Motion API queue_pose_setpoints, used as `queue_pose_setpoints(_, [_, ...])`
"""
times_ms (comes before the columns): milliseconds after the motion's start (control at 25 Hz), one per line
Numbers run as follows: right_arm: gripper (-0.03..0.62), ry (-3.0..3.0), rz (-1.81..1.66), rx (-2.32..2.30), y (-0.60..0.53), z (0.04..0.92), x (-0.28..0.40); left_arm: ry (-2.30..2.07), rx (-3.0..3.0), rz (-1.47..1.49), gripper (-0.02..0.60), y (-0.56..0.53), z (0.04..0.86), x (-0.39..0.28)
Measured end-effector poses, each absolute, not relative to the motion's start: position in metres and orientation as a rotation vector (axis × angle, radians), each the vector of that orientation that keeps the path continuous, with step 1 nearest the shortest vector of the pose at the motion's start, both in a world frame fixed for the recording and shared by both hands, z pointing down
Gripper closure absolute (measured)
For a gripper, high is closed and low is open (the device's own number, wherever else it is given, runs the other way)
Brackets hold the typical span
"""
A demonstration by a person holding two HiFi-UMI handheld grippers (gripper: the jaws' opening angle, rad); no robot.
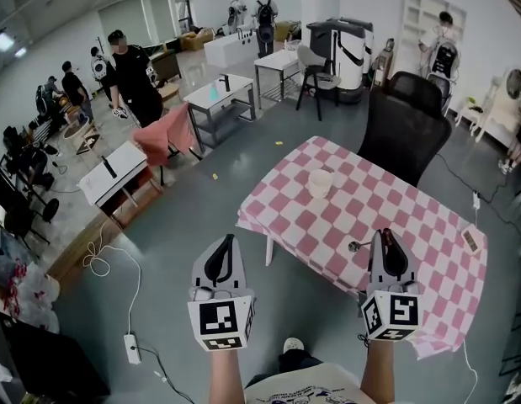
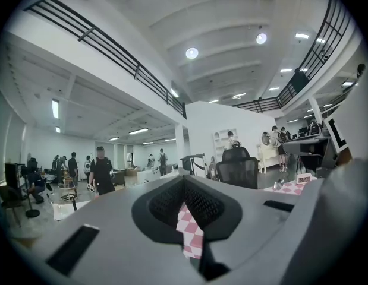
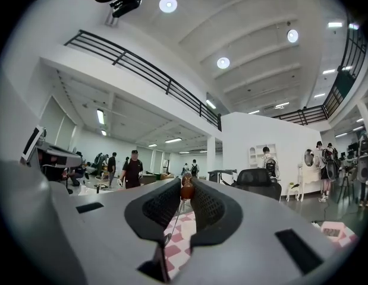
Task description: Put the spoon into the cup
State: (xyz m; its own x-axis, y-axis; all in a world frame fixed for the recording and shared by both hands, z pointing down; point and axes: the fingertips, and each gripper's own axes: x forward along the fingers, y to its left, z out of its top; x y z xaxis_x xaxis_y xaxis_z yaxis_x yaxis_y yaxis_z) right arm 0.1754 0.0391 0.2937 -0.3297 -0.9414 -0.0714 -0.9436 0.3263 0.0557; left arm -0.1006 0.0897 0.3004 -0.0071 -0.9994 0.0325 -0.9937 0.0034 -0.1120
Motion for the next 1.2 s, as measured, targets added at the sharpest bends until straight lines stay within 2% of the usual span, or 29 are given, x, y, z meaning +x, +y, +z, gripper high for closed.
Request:
queue_pose_setpoints(600, [0.531, 2.570, 0.073, -1.796, -0.055, 0.316, 0.183, 2.185, -2.235, -0.203, 0.568, -0.007, 0.324, -0.082])
queue_pose_setpoints(1200, [0.531, 2.528, 0.081, -1.882, -0.178, 0.326, 0.152, 2.056, -2.329, -0.223, 0.568, -0.154, 0.330, -0.102])
